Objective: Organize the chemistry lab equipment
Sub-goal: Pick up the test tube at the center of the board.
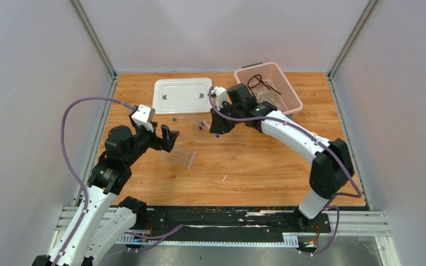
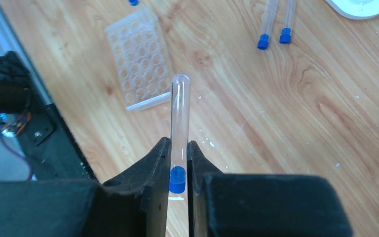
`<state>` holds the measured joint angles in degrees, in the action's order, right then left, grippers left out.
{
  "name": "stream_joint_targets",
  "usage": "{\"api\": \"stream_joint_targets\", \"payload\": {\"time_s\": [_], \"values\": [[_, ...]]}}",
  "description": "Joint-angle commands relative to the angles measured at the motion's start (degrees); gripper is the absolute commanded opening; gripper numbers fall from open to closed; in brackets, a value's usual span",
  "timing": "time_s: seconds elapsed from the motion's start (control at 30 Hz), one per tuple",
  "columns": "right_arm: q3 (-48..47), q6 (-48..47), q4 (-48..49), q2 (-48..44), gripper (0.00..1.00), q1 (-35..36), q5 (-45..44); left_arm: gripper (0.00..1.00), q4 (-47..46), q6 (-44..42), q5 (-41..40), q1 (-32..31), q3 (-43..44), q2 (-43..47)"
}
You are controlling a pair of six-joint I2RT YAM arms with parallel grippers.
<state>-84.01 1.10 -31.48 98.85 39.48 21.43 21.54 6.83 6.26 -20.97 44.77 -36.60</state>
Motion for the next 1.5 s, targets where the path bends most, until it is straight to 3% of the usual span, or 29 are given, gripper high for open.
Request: {"api": "stream_joint_targets", "payload": {"time_s": [0.0,0.1,0.3,0.5,0.7,0.87,0.97,1.07,1.47], "values": [[8.0,0.6,9.3,-8.3,0.00,-2.9,12.0,0.99,-12.3,13.6,10.7,0.1,-4.0,0.1],[10.0,-5.9,10.5,-11.3,0.00,-3.4,19.1,0.98,-23.6,25.3,16.4,0.0,-10.0,0.0],[9.1,-18.6,4.5,-11.1,0.00,-3.4,29.2,0.98,-38.3,38.8,18.1,0.0,-21.1,0.7],[7.6,-29.3,-3.1,-10.8,0.00,-2.7,31.3,0.97,-55.1,47.7,24.9,0.0,-28.2,-5.7],[8.5,-39.0,-6.2,-11.9,0.00,0.1,23.4,0.96,-70.9,56.0,27.8,-0.1,-31.4,-12.0],[11.1,-44.8,-5.3,-13.7,0.00,3.8,15.1,0.91,-73.6,57.4,30.8,-0.3,-31.1,-15.9],[12.4,-46.4,-4.1,-14.9,0.00,5.7,11.6,0.82,-74.1,57.3,31.3,-0.8,-31.2,-17.6],[12.0,-46.0,-4.3,-14.8,0.00,6.4,10.6,0.70,-72.4,56.0,31.0,-1.7,-30.6,-18.8],[11.7,-45.8,-4.3,-14.3,0.00,7.5,8.8,0.47,-61.5,48.0,27.7,-7.3,-25.8,-20.8]]}}
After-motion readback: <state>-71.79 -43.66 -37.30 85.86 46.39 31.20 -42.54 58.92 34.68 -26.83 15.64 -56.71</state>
